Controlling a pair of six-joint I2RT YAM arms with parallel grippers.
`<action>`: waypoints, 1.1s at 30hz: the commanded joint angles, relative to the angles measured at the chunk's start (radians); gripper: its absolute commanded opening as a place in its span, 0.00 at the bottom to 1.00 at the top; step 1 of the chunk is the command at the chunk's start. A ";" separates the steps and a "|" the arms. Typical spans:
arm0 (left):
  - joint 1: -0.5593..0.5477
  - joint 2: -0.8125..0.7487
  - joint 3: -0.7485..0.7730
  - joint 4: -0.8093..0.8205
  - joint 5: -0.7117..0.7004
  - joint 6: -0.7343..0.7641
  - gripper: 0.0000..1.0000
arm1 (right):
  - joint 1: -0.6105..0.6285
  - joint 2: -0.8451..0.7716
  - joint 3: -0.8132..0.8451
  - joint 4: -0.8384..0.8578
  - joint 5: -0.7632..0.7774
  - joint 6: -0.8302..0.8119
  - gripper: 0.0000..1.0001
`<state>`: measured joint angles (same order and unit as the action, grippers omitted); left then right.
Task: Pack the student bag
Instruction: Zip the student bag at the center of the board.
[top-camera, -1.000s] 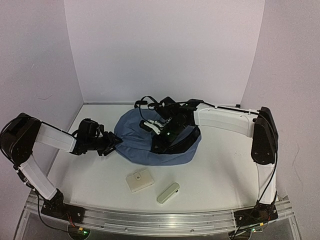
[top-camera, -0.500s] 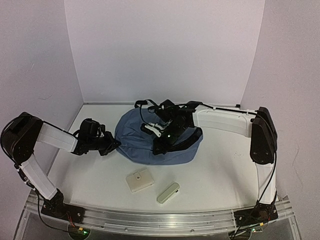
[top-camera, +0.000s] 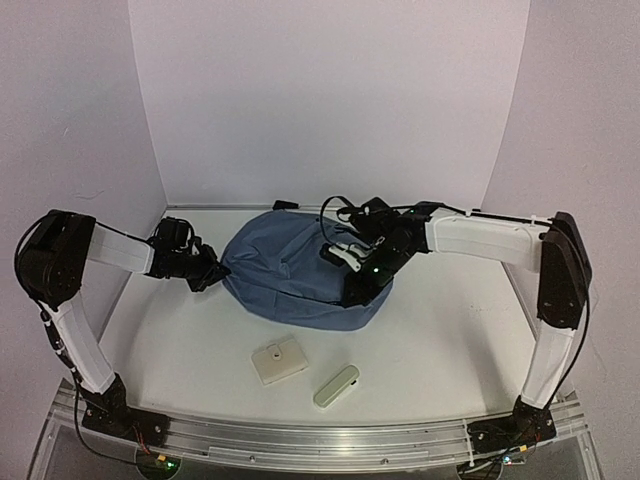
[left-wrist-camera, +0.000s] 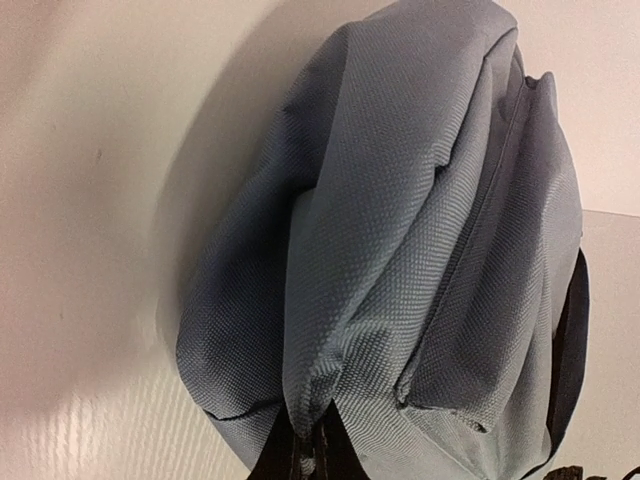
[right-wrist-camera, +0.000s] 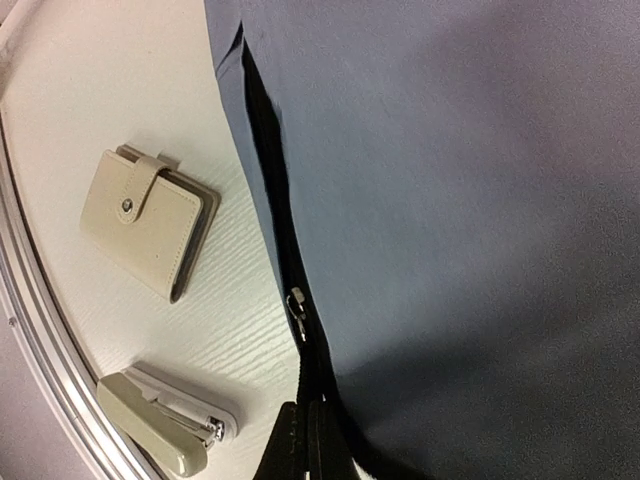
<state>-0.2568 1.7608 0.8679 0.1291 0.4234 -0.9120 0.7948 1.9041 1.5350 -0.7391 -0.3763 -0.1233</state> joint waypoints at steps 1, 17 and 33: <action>0.100 0.074 0.078 -0.038 -0.052 0.033 0.00 | -0.005 -0.100 -0.060 -0.069 0.034 -0.013 0.00; 0.014 -0.088 0.241 -0.243 -0.058 0.363 0.56 | 0.004 0.015 0.068 -0.051 -0.120 0.028 0.00; -0.462 -0.485 -0.074 -0.213 -0.266 0.943 0.66 | -0.103 0.041 0.130 -0.047 -0.221 0.112 0.00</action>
<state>-0.5557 1.2262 0.7974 -0.1232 0.2761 -0.1968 0.7508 1.9480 1.6440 -0.7803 -0.5452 -0.0535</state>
